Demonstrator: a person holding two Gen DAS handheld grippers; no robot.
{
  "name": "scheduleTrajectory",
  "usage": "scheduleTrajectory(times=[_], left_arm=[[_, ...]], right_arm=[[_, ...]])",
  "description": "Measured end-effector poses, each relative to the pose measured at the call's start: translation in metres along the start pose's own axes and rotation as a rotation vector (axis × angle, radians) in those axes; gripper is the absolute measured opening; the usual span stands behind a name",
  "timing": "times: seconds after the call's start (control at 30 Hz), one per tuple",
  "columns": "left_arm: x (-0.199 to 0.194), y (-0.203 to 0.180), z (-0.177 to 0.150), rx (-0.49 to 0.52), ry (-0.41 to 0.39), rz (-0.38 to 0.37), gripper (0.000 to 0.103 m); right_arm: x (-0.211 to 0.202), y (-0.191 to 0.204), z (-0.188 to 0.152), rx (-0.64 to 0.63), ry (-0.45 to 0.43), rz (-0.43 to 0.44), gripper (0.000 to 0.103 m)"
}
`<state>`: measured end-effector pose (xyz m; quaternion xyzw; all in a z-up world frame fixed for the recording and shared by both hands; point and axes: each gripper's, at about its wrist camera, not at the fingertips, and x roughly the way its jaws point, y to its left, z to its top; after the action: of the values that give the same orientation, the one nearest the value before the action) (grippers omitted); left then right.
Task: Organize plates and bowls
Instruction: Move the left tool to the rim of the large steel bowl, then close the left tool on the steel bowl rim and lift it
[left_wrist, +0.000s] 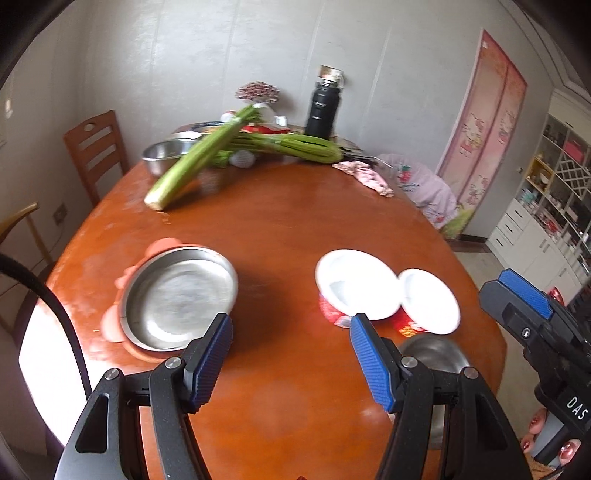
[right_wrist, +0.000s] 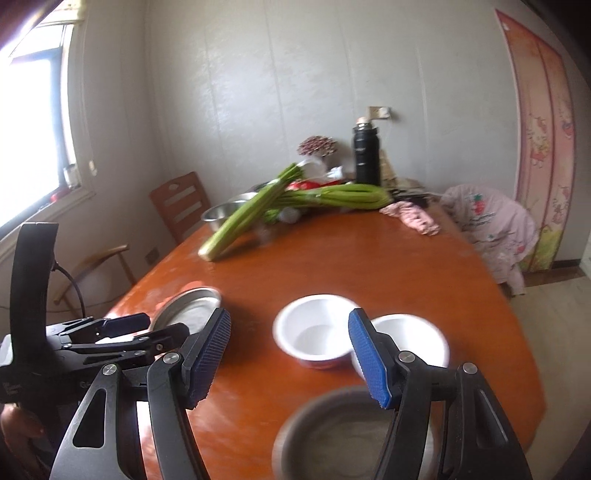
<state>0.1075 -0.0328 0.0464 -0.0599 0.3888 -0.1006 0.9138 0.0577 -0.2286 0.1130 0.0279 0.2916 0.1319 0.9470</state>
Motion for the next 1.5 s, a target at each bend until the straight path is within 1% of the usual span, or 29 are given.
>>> scheduleTrajectory(times=[0.13,0.23,0.3,0.37,0.53,0.73,0.9,1.07,1.2,1.33,1.4,1.43,1.5], left_arm=[[0.012,-0.027,0.0,0.043,0.018,-0.025,0.066],[0.021,-0.043,-0.003,0.059,0.037,-0.041,0.066],[0.029,-0.05,-0.006,0.067,0.059,-0.055,0.066],[0.037,-0.057,-0.011,0.075,0.082,-0.057,0.066],[0.056,-0.073,-0.024,0.096,0.136,-0.077,0.066],[0.076,-0.093,-0.048,0.142,0.212,-0.082,0.066],[0.083,-0.094,-0.058,0.131,0.234,-0.076,0.066],[0.087,-0.091,-0.065,0.116,0.245,-0.083,0.066],[0.091,-0.089,-0.069,0.111,0.256,-0.084,0.066],[0.092,-0.089,-0.069,0.106,0.254,-0.096,0.066],[0.093,-0.09,-0.069,0.106,0.256,-0.107,0.066],[0.093,-0.09,-0.069,0.104,0.258,-0.114,0.066],[0.095,-0.09,-0.069,0.098,0.258,-0.131,0.066]], right_arm=[[-0.007,-0.027,-0.005,0.027,0.009,-0.008,0.068],[-0.007,-0.047,-0.013,0.041,0.037,-0.025,0.068],[-0.005,-0.059,-0.023,0.049,0.077,-0.048,0.07],[-0.002,-0.068,-0.031,0.058,0.112,-0.059,0.073],[0.004,-0.089,-0.056,0.086,0.184,-0.066,0.073],[0.015,-0.094,-0.081,0.069,0.258,-0.088,0.073],[0.02,-0.095,-0.098,0.048,0.297,-0.087,0.073],[0.026,-0.1,-0.108,0.038,0.306,-0.096,0.073],[0.029,-0.104,-0.115,0.056,0.313,-0.1,0.073],[0.031,-0.103,-0.118,0.056,0.313,-0.089,0.073],[0.033,-0.102,-0.118,0.054,0.314,-0.081,0.07],[0.034,-0.1,-0.118,0.048,0.317,-0.08,0.065],[0.037,-0.097,-0.118,0.04,0.325,-0.068,0.061]])
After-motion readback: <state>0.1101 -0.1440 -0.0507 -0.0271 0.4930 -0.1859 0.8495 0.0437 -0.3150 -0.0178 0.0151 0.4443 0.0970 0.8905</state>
